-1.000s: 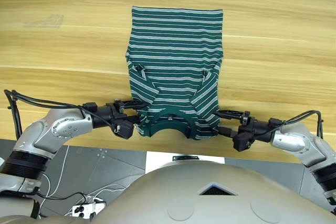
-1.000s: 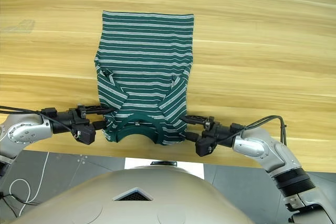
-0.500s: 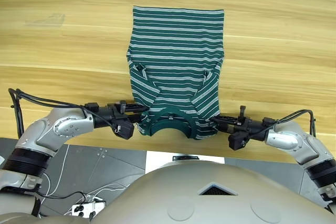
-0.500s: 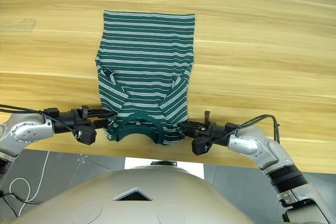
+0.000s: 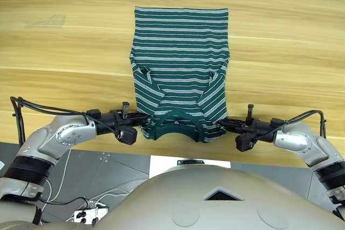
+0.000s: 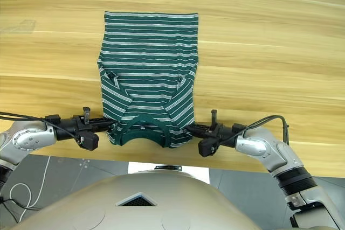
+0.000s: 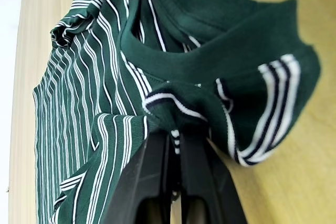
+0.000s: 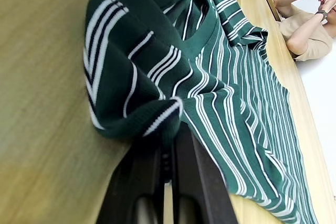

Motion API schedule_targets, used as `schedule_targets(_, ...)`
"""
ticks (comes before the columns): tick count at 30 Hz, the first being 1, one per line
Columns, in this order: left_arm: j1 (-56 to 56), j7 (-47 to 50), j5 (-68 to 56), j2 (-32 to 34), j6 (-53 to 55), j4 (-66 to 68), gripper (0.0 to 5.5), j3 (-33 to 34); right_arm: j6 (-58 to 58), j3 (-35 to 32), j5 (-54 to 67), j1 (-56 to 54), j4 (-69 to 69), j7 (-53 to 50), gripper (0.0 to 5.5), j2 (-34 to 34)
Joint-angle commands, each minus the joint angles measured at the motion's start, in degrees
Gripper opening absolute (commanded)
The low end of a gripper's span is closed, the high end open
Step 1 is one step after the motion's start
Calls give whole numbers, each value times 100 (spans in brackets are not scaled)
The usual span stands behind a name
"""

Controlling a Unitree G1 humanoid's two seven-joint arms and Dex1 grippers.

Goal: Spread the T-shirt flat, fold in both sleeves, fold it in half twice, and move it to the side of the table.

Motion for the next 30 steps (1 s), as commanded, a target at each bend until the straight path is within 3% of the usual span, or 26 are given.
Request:
schedule_targets(1,119,-128,-27,-32,213,209,3,-3,-61,-197,188,-169,7,114,0,-224)
schedule_targets(10,1816,-100,-984,213,527,-1655,3,383,372,-392,1292,1111,-1572,775,0,-1163)
schedule_targets(14,2335,-89,-1119,226,679,-2273,3,746,627,-544,1733,1214,-2095,927,0,-1218)
schedule_targets(19,2294,-129,-1601,41,765,-2099,3,971,899,-652,2354,1175,-2285,1123,0,-1173)
schedule_targets(22,1566,-380,-2252,-367,953,-1588,3,746,1314,-669,2630,510,-1864,976,0,-541)
schedule_targets(26,-154,-450,-3124,-1770,2187,-428,3,521,2315,-848,2559,-1160,-199,166,0,959)
schedule_targets(30,-1162,-305,-3584,-2749,3235,432,3,710,2689,-902,2125,-2310,1427,-506,0,1873)
